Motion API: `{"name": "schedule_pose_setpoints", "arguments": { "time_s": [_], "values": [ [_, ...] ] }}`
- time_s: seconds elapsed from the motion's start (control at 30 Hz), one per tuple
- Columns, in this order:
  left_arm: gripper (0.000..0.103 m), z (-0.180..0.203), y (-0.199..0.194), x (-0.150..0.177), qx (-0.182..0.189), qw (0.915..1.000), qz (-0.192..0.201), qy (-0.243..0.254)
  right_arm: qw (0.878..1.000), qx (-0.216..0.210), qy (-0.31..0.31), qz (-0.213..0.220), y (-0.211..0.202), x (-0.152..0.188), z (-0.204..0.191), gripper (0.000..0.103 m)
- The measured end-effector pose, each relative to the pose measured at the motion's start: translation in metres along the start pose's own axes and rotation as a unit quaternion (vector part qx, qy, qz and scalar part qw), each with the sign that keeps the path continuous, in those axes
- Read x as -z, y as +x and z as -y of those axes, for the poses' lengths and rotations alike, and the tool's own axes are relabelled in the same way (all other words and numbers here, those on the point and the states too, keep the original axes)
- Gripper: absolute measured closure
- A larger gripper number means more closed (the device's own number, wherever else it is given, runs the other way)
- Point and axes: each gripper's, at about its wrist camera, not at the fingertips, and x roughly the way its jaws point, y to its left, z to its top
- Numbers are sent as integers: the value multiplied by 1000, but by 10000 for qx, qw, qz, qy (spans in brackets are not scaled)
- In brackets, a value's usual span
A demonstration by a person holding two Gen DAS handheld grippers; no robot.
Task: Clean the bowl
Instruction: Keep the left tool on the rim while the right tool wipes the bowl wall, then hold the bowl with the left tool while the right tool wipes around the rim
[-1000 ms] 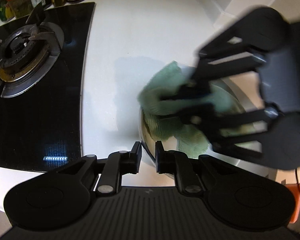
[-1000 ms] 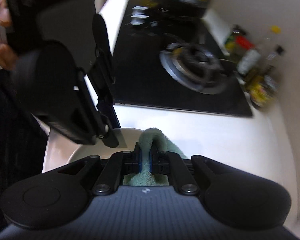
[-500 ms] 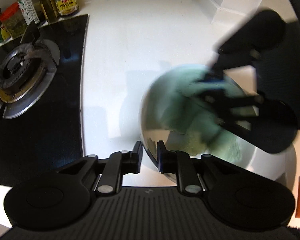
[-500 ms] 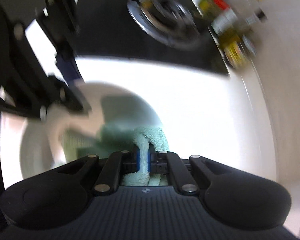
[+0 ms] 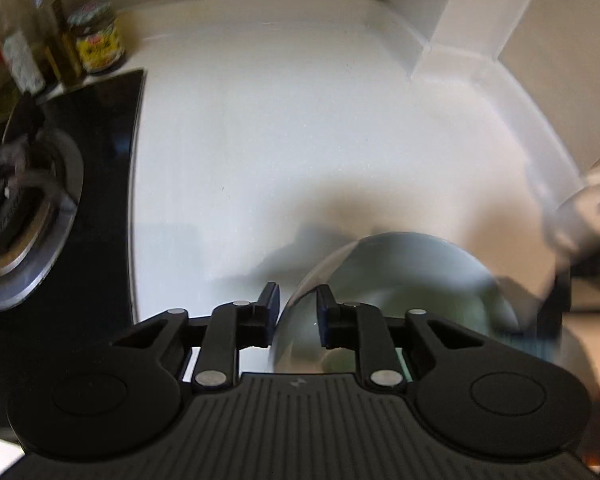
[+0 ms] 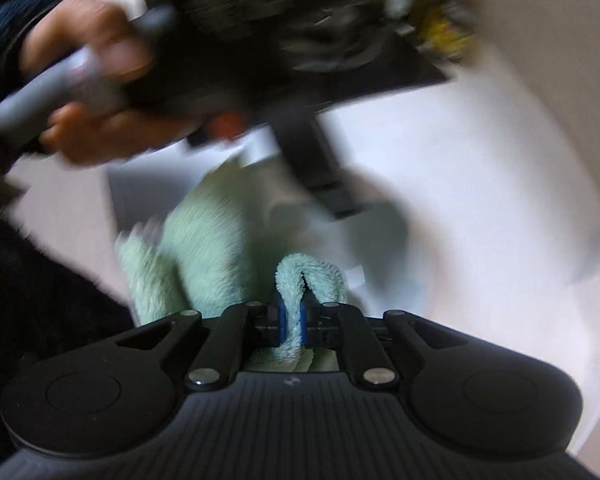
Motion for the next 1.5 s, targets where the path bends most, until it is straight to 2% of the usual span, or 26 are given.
{"name": "schedule_pose_setpoints", "arguments": {
  "time_s": [0.07, 0.17, 0.27, 0.33, 0.37, 0.43, 0.63, 0.83, 1.0, 1.1, 1.33, 1.43, 1.5],
  "values": [
    [85, -3, -12, 8, 73, 10000, 10, -58, 9988, 124, 54, 468, -7, -3, 12, 98],
    [85, 0, -20, 24, -23, 9999, -92, -89, 9932, -240, -215, 1122, -13, -15, 20, 98],
    [85, 6, -18, 34, -130, 9998, -158, -88, 9860, -721, -677, 1346, 0, -32, 10, 98],
    [86, 8, -12, 39, -183, 9995, -224, -122, 9816, -843, -973, 1409, 14, -39, 1, 98],
    [94, 8, -11, 41, -216, 9994, -237, -128, 9821, -835, -1010, 1350, 24, -40, 0, 98],
    [93, 9, -7, 45, -306, 9992, -184, -152, 9840, -786, -1013, 1236, 40, -43, -8, 98],
    [90, 17, -3, 48, -597, 9979, 122, -219, 9918, -186, -558, 1131, 50, -29, 0, 98],
    [82, 26, 0, 44, -764, 9967, 245, -126, 9964, 275, -40, 800, 36, 3, 21, 98],
    [79, 27, 3, 42, -844, 9958, 305, -154, 9977, 533, 369, 176, 25, 35, 28, 98],
    [79, 28, 3, 42, -867, 9956, 303, -171, 9968, 564, 573, -34, 19, 53, 19, 98],
    [81, 31, 3, 41, -889, 9954, 285, -208, 9945, 559, 883, -31, -3, 78, -16, 97],
    [84, 25, 2, 40, -791, 9962, 229, -279, 9928, 631, 990, 232, -17, 77, -13, 98],
    [85, 23, 1, 41, -717, 9967, 214, -300, 9919, 676, 847, 668, -26, 64, -4, 98]
  ]
}}
